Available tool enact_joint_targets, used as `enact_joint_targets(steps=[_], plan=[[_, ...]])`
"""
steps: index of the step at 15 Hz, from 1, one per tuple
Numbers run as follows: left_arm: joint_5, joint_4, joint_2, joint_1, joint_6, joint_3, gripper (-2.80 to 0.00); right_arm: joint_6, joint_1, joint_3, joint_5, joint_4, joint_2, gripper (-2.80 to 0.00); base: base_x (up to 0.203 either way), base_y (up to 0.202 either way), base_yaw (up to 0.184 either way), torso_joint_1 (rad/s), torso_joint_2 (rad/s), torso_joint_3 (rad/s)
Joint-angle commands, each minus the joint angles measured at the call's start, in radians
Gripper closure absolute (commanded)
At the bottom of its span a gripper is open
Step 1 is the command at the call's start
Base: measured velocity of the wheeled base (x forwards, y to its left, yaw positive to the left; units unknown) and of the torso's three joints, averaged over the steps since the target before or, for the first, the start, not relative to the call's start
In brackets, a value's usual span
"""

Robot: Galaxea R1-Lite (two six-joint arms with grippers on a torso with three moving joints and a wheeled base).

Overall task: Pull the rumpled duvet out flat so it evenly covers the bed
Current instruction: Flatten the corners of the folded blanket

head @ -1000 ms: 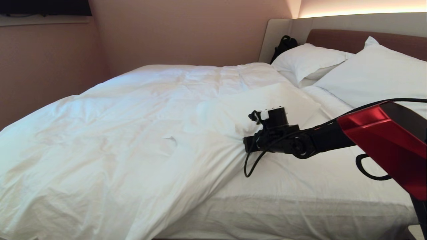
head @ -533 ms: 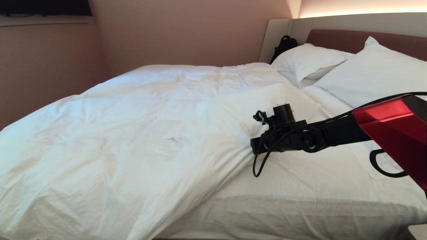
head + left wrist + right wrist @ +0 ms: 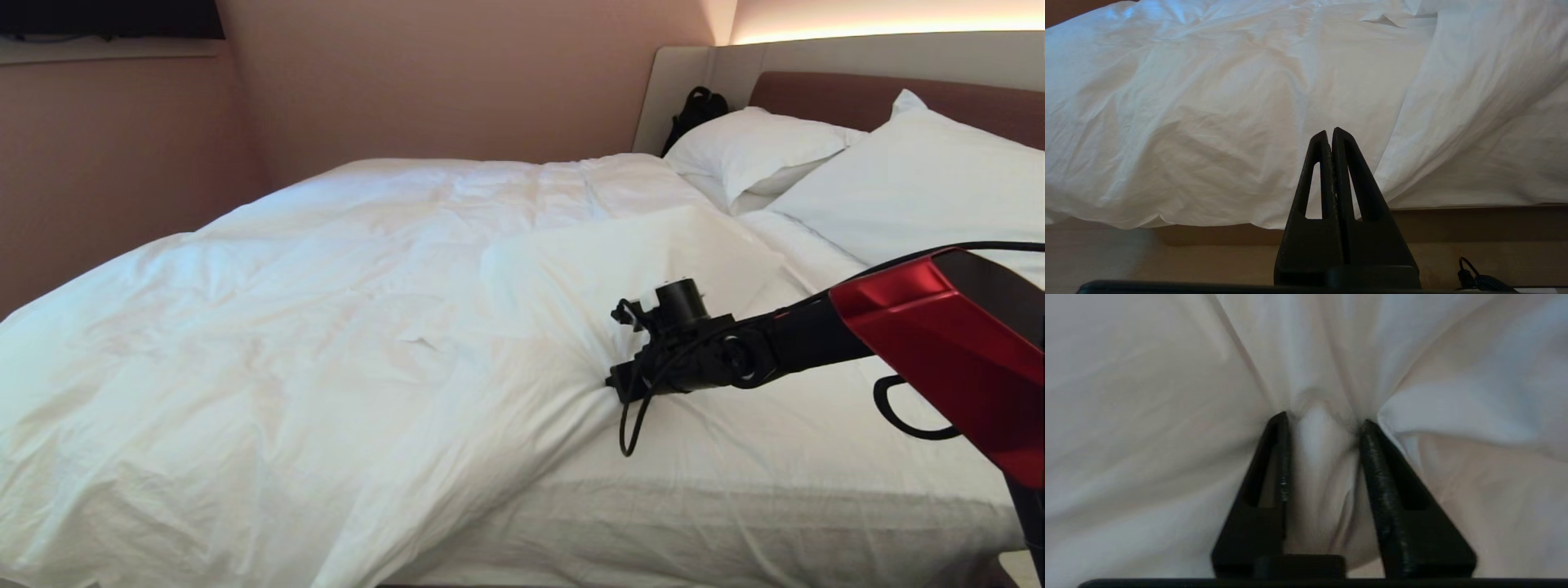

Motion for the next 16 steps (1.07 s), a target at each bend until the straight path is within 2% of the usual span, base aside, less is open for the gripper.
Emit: enact_joint_targets(steps=[1,10,13,16], plan=[[0.000,0.000,0.000,0.000,0.001,0.000,0.00,0.001,0.003,0.010,0.003,-0.001,-0.024,-2.80,0.000,0.000,0.000,0.000,0.00,0.000],[0.000,0.000,0.000,0.000,0.001,0.000,0.00,0.012,0.006,0.022,0.004,-0.013,-0.196,-2.80,0.000,0.000,0.000,0.000,0.00,0.000],[0.000,0.000,0.000,0.000,0.001,0.000,0.00,0.003,0.017,0.002,0.004,-0.140,-0.196,-2.80,0.000,0.000,0.000,0.000,0.00,0.000],[0.000,0.000,0.000,0.000,0.001,0.000,0.00,-0.007,0.026,-0.075,0.003,-0.220,-0.085,-2.80,0.000,0.000,0.000,0.000,0.00,0.000]])
